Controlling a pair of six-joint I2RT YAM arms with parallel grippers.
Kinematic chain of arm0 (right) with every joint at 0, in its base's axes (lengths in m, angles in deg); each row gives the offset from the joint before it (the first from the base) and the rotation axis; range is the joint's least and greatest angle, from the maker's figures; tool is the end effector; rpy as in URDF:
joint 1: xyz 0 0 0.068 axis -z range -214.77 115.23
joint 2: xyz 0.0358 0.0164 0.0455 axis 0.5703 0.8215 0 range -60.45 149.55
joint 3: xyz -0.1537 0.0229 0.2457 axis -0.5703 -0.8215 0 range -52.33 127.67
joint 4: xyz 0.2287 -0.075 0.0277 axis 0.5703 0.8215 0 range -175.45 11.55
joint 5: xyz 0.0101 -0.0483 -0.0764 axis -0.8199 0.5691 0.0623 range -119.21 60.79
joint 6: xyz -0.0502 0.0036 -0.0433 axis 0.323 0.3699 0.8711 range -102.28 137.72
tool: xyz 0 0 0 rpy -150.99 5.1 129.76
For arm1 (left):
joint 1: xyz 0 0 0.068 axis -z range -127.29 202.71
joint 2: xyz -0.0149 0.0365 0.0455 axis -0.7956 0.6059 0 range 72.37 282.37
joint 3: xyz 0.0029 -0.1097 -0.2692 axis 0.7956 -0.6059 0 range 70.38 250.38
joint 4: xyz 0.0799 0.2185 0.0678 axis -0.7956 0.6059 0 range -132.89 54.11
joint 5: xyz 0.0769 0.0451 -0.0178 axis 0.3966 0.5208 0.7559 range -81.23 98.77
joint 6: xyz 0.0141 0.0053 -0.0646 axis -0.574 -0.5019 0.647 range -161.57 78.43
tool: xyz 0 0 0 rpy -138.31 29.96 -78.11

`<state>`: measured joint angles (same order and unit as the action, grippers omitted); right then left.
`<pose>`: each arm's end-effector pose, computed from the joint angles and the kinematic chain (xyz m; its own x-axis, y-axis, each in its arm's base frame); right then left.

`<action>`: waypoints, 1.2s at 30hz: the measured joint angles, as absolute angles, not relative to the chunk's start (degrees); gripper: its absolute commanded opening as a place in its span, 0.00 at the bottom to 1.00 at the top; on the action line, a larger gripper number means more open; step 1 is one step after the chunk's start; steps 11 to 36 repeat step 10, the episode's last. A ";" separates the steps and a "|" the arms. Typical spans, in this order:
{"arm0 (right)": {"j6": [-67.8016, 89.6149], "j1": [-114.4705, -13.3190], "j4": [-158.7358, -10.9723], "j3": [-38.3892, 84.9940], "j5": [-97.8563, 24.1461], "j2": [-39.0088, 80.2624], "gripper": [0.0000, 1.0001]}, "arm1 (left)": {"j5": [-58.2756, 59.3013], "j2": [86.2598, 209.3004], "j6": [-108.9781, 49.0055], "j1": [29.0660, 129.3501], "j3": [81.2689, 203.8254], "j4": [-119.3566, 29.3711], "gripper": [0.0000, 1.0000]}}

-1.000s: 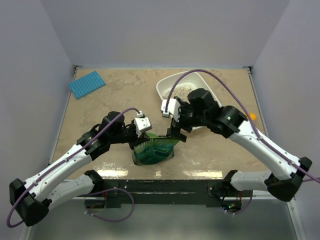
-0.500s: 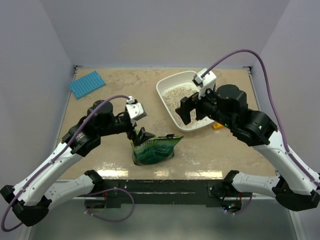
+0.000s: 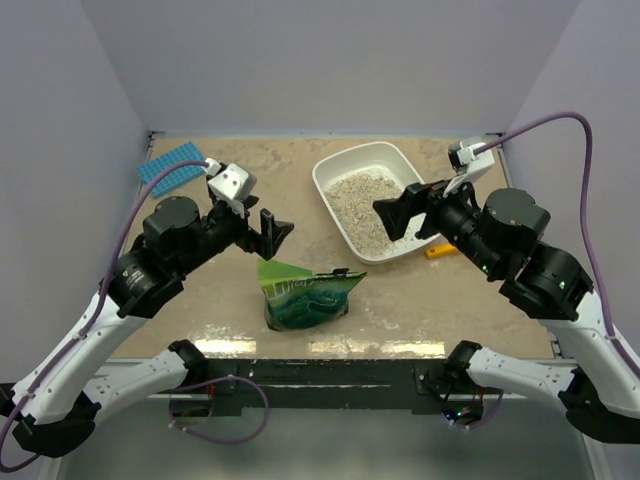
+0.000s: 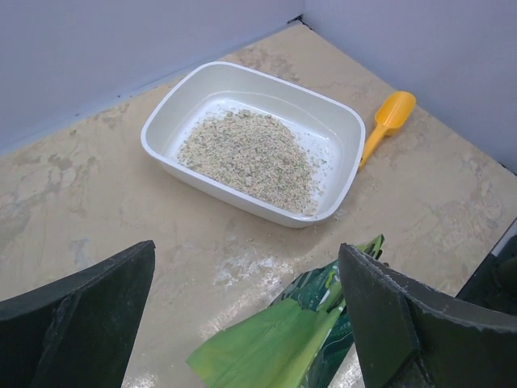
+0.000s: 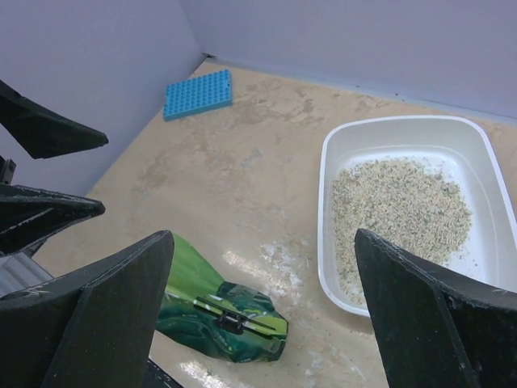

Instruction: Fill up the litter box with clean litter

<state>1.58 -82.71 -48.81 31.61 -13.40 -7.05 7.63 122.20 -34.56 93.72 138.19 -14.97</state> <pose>0.1034 0.0931 0.4927 -0.2166 0.1593 -0.9632 -0.4920 0.8344 0.2486 0.1182 -0.1039 0.4339 -0.2109 0.0219 -0.9773 0.6501 0.7498 -0.1235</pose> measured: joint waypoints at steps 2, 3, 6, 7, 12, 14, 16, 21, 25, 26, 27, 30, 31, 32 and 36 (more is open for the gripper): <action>1.27 -82.73 -49.11 31.06 -13.38 -7.35 0.99 | 9.31 121.87 -33.49 93.72 138.19 -15.01 1.00; 1.23 -82.73 -49.16 30.89 -13.38 -7.35 0.98 | 9.79 121.78 -33.07 93.72 138.19 -15.05 1.00; 1.23 -82.73 -49.02 30.54 -13.38 -7.02 0.99 | 11.45 121.78 -31.78 93.72 138.19 -15.40 1.00; 1.23 -82.73 -49.09 30.54 -13.38 -6.89 0.98 | 12.06 121.85 -31.61 93.72 138.19 -15.43 1.00; 1.25 -82.73 -49.11 30.54 -13.36 -6.85 0.98 | 13.79 121.91 -31.30 93.72 138.19 -15.49 1.00; 1.25 -82.73 -49.11 30.54 -13.36 -6.85 0.98 | 13.79 121.91 -31.30 93.72 138.19 -15.49 1.00; 1.25 -82.73 -49.11 30.54 -13.36 -6.85 0.98 | 13.79 121.91 -31.30 93.72 138.19 -15.49 1.00; 1.25 -82.73 -49.11 30.54 -13.36 -6.85 0.98 | 13.79 121.91 -31.30 93.72 138.19 -15.49 1.00; 1.25 -82.73 -49.11 30.54 -13.36 -6.85 0.98 | 13.79 121.91 -31.30 93.72 138.19 -15.49 1.00; 1.25 -82.73 -49.11 30.54 -13.36 -6.85 0.98 | 13.79 121.91 -31.30 93.72 138.19 -15.49 1.00; 1.25 -82.73 -49.11 30.54 -13.36 -6.85 0.98 | 13.79 121.91 -31.30 93.72 138.19 -15.49 1.00; 1.25 -82.73 -49.11 30.54 -13.36 -6.85 0.98 | 13.79 121.91 -31.30 93.72 138.19 -15.49 1.00; 1.25 -82.73 -49.11 30.54 -13.36 -6.85 0.98 | 13.79 121.91 -31.30 93.72 138.19 -15.49 1.00; 1.25 -82.73 -49.11 30.54 -13.36 -6.85 0.98 | 13.79 121.91 -31.30 93.72 138.19 -15.49 1.00; 1.25 -82.73 -49.11 30.54 -13.36 -6.85 0.98 | 13.79 121.91 -31.30 93.72 138.19 -15.49 1.00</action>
